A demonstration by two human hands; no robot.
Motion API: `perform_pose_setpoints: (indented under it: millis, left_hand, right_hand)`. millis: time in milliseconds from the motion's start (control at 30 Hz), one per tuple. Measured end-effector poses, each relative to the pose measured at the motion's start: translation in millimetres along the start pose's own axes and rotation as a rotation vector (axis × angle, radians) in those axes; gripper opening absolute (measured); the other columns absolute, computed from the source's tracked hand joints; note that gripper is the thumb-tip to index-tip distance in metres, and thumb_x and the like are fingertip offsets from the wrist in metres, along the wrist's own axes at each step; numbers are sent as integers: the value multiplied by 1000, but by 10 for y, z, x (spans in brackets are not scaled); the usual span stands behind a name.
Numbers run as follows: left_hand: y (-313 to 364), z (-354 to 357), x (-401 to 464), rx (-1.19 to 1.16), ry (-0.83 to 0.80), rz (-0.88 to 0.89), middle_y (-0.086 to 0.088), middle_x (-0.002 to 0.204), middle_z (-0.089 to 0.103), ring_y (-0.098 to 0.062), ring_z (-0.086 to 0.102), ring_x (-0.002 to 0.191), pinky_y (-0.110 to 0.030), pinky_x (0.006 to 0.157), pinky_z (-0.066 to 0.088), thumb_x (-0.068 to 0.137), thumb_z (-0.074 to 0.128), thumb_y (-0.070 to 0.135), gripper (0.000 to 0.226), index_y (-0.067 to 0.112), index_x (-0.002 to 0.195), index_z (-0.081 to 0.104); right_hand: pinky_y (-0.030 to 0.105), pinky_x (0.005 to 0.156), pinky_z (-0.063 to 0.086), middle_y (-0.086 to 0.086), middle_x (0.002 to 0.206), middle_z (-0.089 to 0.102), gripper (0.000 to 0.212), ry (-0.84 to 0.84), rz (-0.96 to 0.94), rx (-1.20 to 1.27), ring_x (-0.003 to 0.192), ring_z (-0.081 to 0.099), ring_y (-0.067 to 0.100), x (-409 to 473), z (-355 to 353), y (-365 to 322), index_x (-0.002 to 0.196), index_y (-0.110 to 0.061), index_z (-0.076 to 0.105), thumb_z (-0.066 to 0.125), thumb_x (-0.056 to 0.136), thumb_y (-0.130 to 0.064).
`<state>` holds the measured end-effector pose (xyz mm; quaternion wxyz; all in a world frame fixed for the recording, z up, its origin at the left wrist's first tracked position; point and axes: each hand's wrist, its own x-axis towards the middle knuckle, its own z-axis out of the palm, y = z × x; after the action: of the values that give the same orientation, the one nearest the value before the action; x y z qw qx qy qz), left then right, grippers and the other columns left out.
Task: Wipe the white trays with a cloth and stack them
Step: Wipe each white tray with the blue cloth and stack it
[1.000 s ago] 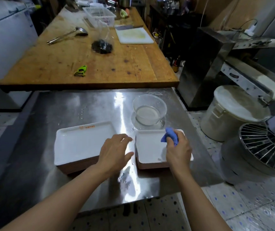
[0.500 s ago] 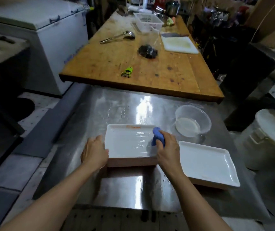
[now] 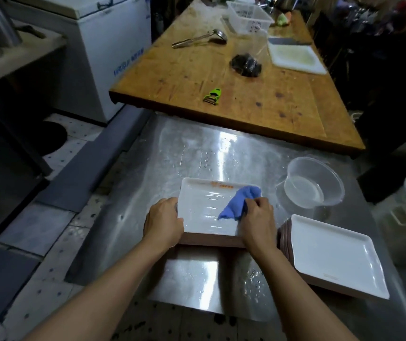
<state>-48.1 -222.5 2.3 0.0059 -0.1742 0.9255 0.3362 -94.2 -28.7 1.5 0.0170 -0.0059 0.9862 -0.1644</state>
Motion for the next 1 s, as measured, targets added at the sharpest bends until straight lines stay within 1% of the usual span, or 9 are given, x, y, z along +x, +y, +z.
perform_pose_setpoints:
  millis: [100,167,300,367,467,633,767,867,1000]
  left_hand:
    - [-15,12,-5,-22,11,12,4,67,41,-20,43,65,-25,49,26,73,54,2,32,21,58,34]
    - [-41,21,5,-35,16,12,2,67,42,-20,41,64,-26,49,26,73,54,1,32,20,58,34]
    - [-63,22,30,-39,19,39,-4,79,54,-26,51,74,-28,58,37,72,54,2,11,12,76,57]
    - [-64,20,24,-42,17,43,-7,85,57,-28,54,80,-31,65,42,73,56,4,18,11,88,63]
    - [-64,9,8,-43,31,69,-7,80,53,-31,53,80,-29,62,32,73,58,4,12,13,72,50]
    - [-87,10,25,-33,41,100,-8,76,50,-33,52,77,-28,60,26,73,56,3,38,23,59,27]
    - [-111,-9,43,-39,-16,45,-4,79,51,-25,49,73,-28,62,33,77,61,7,32,20,63,36]
    - [-145,-31,55,-72,-73,27,-6,82,53,-25,50,75,-31,66,39,80,53,3,15,14,71,47]
    - [-162,-55,42,-170,-121,26,-4,86,53,-26,52,78,-32,69,43,82,42,0,21,14,83,58]
  right_hand:
    - [36,86,38,18,128,43,32,20,61,105,118,39,33,189,-13,-164,120,-2,53,46,89,-5]
    - [38,86,39,19,128,41,34,25,63,74,120,36,34,248,17,-265,121,-4,52,49,87,-9]
    - [36,88,34,18,126,41,32,8,-41,104,118,36,32,210,156,-456,119,-5,55,50,88,-12]
    - [37,93,34,18,126,41,33,-4,-101,123,117,37,33,190,215,-583,118,-4,56,49,87,-12]
    - [42,101,32,16,129,40,37,-73,-166,140,118,36,34,189,281,-813,120,-7,57,42,89,-20]
    - [34,101,26,12,126,43,32,-132,-238,174,116,37,32,255,341,-994,117,-8,61,44,95,-23]
    - [26,98,25,13,128,49,27,-235,-314,230,118,39,31,205,281,-881,115,-7,64,49,92,-9]
    - [28,99,31,12,125,55,26,-257,-373,248,115,45,32,61,262,-807,111,-5,66,51,90,-4]
    - [24,97,29,10,125,54,28,-302,-391,235,115,44,30,-98,225,-732,112,-7,66,52,89,-4]
